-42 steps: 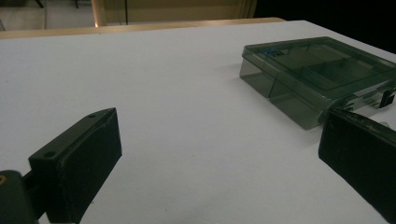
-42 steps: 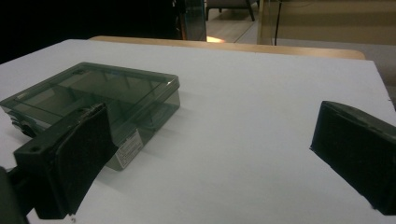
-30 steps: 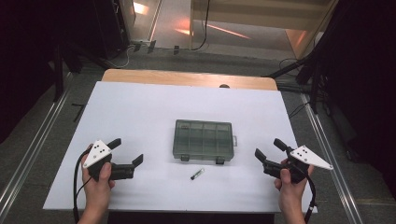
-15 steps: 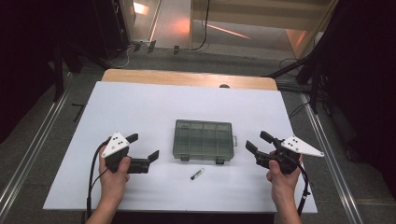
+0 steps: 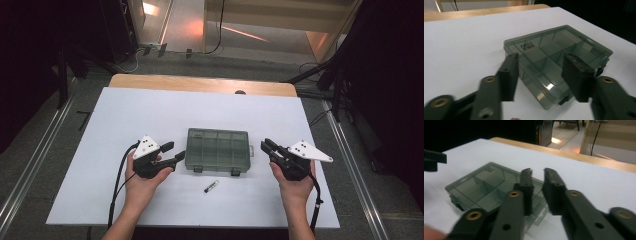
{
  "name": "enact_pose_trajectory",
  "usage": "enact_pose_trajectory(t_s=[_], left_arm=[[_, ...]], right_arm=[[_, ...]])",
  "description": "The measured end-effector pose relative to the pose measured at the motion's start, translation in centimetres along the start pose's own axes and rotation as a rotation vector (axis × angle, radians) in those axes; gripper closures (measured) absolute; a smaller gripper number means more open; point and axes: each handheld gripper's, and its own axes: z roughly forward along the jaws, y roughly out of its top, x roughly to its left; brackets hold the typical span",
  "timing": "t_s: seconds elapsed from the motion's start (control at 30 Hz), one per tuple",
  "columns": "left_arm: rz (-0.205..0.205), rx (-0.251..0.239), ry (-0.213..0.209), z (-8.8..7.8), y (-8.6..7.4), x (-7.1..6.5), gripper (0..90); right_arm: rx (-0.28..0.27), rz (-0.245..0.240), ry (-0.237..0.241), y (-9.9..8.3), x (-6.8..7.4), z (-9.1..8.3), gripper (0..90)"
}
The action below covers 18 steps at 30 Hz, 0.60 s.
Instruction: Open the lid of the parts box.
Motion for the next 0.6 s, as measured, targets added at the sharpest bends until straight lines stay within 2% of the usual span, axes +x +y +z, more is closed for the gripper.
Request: enact_pose_trajectory(t_s=[0.1,0.17,0.27,0.33,0.4,0.47,0.6], left_arm=[[-0.011,0.005,-0.002,0.2,0.1,0.3,65.4],[0.016,0.03,0.018,0.4,-0.2,0.2,70.8],[0.038,0.071,0.003,0.8,-0.9,0.3,79.6],[0.05,0.091,0.0,0.9,-1.4,0.2,82.3],[0.059,0.108,-0.018,0.9,-1.7,0.2,86.0],[0.056,0.118,-0.038,0.8,-1.9,0.2,88.1],[0.074,0.149,-0.068,0.6,-2.2,0.0,90.0]], right_arm=[[0.014,0.007,0.039,-0.2,-0.1,0.3,88.2],[0.018,-0.01,0.041,-0.4,0.2,0.3,88.9],[0.048,-0.041,0.062,-0.8,0.5,0.4,90.0],[0.079,-0.046,0.073,-1.2,0.5,0.5,90.0],[0.097,-0.033,0.082,-1.5,0.4,0.5,90.0],[0.122,-0.042,0.075,-1.8,0.4,0.6,90.0],[0.174,-0.054,0.131,-2.2,0.3,0.8,90.0]])
